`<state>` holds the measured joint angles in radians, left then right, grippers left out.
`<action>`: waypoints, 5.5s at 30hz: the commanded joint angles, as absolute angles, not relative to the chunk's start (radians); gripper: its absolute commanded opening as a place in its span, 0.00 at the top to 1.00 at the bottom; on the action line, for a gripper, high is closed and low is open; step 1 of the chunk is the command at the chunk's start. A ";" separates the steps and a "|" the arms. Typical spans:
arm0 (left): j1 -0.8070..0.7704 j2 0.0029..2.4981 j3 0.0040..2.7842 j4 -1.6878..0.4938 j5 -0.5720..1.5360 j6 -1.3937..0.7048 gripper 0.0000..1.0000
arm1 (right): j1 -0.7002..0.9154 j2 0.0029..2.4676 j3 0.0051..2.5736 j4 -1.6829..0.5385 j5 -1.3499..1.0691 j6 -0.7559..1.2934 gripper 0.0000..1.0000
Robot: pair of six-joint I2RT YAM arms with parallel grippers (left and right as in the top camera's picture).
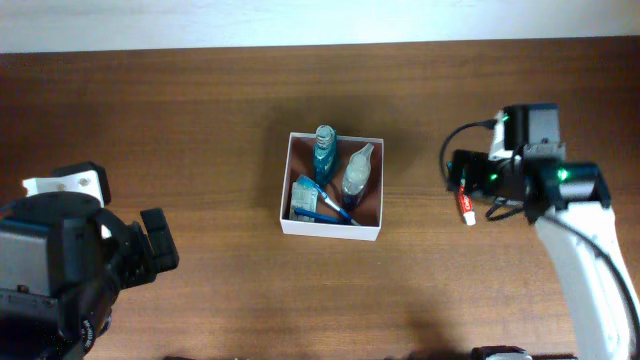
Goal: Pack container
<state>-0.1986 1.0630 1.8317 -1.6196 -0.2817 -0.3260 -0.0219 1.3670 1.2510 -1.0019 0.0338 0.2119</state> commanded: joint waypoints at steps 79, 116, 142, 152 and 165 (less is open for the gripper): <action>-0.192 1.061 1.842 -1.618 -0.295 -0.318 0.01 | 0.653 1.615 1.457 -1.003 0.020 -0.404 0.96; -0.192 1.061 1.842 -1.618 -0.295 -0.318 0.01 | 0.654 0.989 1.629 -1.289 -0.029 -0.115 0.01; -0.192 1.061 1.842 -1.618 -0.295 -0.317 0.00 | 0.138 0.395 0.962 -0.949 0.042 -0.116 0.01; -0.192 1.061 1.842 -1.618 -0.295 -0.318 0.01 | 0.087 0.014 0.328 -0.709 -0.057 -0.114 0.01; -0.192 1.061 1.842 -1.618 -0.295 -0.318 0.01 | 0.083 0.004 0.175 -0.699 -0.072 -0.114 0.01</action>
